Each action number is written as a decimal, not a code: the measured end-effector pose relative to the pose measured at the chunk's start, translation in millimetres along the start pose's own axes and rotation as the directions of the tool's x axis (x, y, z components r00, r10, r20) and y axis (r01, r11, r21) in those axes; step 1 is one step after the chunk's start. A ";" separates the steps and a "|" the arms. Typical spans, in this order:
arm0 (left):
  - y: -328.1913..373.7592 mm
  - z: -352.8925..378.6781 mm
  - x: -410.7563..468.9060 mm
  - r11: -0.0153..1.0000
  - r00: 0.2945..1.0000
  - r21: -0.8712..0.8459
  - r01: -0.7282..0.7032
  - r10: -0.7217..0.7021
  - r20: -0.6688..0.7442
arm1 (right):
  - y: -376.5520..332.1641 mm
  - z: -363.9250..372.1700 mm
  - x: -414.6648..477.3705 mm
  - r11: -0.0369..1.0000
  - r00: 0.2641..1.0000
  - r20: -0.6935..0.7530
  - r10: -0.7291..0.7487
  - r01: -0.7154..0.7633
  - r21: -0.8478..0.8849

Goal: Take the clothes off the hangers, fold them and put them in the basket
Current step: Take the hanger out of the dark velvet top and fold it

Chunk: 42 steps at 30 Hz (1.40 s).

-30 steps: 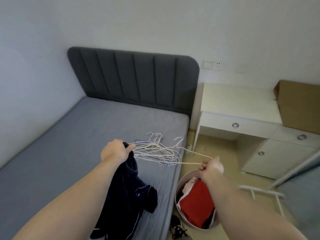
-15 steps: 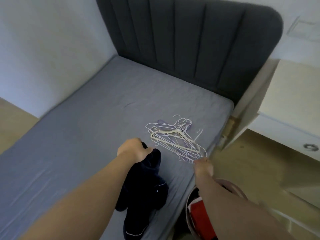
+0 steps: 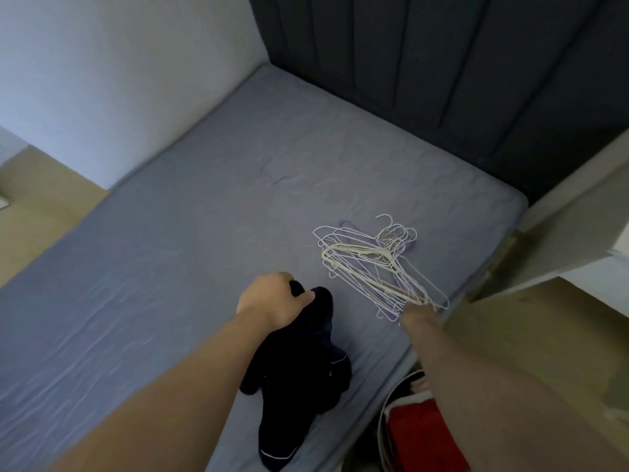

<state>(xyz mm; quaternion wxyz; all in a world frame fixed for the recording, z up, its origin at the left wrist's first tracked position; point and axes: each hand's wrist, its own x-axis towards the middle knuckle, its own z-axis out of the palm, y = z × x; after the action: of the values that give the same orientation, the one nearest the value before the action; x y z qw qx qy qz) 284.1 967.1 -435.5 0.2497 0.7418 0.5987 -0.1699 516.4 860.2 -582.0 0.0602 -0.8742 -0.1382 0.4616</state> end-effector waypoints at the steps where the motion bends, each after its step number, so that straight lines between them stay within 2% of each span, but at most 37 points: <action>1: -2.0 -0.1 -1.4 1.000 1.000 -0.009 -0.020 0.020 0.000 | -2.5 7.5 -3.4 0.996 0.998 0.017 -0.062 0.063 -0.064; 3: -8.5 -3.5 -7.7 0.997 0.997 -0.013 -0.081 0.081 0.013 | -14.8 22.1 -24.7 0.971 0.972 0.107 -0.209 0.219 -0.095; 6: -16.9 -16.1 -26.3 0.979 0.979 0.038 -0.199 0.197 0.041 | -32.2 41.3 -59.4 0.899 0.891 0.215 -0.400 0.426 -0.095; 8: -25.7 -28.3 -43.3 0.964 0.965 0.056 -0.261 0.259 0.033 | -45.6 47.5 -85.1 0.788 0.818 0.210 -0.535 0.573 -0.225; 10: -35.0 -40.0 -62.6 0.947 0.950 0.081 -0.311 0.312 0.010 | -58.5 51.6 -103.2 0.712 0.769 0.197 -0.608 0.638 -0.293; 14: -68.6 -61.3 -116.4 0.910 0.912 0.141 -0.391 0.403 -0.071 | -76.7 68.8 -150.5 0.726 0.747 0.158 -0.645 0.665 -0.176; 17: -102.9 -74.4 -162.6 0.898 0.891 0.159 -0.410 0.431 -0.140 | -71.9 85.5 -194.3 0.675 0.743 0.104 -0.662 0.650 -0.350; 19: -130.0 -80.3 -196.8 0.902 0.878 0.150 -0.404 0.429 -0.213 | -61.9 99.7 -228.3 0.681 0.731 -0.004 -0.683 0.634 -0.366; 22: -166.3 -85.2 -253.7 0.885 0.828 0.183 -0.428 0.465 -0.315 | -47.6 127.0 -287.7 0.722 0.715 -0.127 -0.688 0.656 -0.220; 26: -208.7 -90.5 -335.9 0.839 0.720 0.267 -0.474 0.544 -0.430 | -24.4 165.7 -374.4 0.696 0.708 -0.132 -0.694 0.612 -0.377; 28: -236.9 -99.5 -376.1 0.845 0.652 0.284 -0.453 0.532 -0.540 | -7.1 181.5 -414.7 0.685 0.681 -0.188 -0.708 0.597 -0.418; 31: -276.4 -119.2 -412.4 0.900 0.575 0.175 -0.399 0.394 -0.717 | 18.4 184.1 -454.6 0.746 0.719 -0.209 -0.663 0.611 -0.266; 33: -308.7 -128.6 -428.5 0.932 0.561 0.089 -0.352 0.286 -0.777 | 29.0 179.2 -482.4 0.789 0.766 -0.218 -0.605 0.613 -0.036; 34: -324.2 -130.8 -432.6 0.940 0.560 0.054 -0.338 0.247 -0.791 | 31.2 176.7 -495.8 0.776 0.782 -0.220 -0.583 0.616 0.135; 36: -353.9 -130.4 -439.3 0.934 0.557 -0.044 -0.354 0.173 -0.813 | 31.5 168.9 -525.4 0.674 0.802 -0.217 -0.556 0.588 0.447; 37: -366.5 -128.4 -440.8 0.929 0.561 -0.083 -0.360 0.145 -0.815 | 31.6 166.0 -535.4 0.622 0.791 -0.217 -0.572 0.591 0.514; 38: -380.9 -124.9 -444.8 0.928 0.558 -0.110 -0.357 0.117 -0.821 | 33.2 163.5 -547.6 0.592 0.761 -0.224 -0.610 0.624 0.510; 39: -394.8 -121.6 -447.7 0.929 0.552 -0.124 -0.348 0.096 -0.828 | 34.0 161.0 -557.4 0.596 0.714 -0.238 -0.659 0.688 0.415; 42: -426.5 -109.4 -452.4 0.949 0.551 -0.125 -0.291 0.059 -0.833 | 43.5 156.2 -579.7 0.579 0.567 -0.181 -0.804 0.815 -0.014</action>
<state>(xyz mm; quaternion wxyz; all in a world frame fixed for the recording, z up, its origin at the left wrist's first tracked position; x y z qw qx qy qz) -238.0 733.9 -168.0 0.0502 0.7542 0.5844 0.2954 85.4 642.9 -222.4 0.3071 -0.7466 -0.5009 0.3120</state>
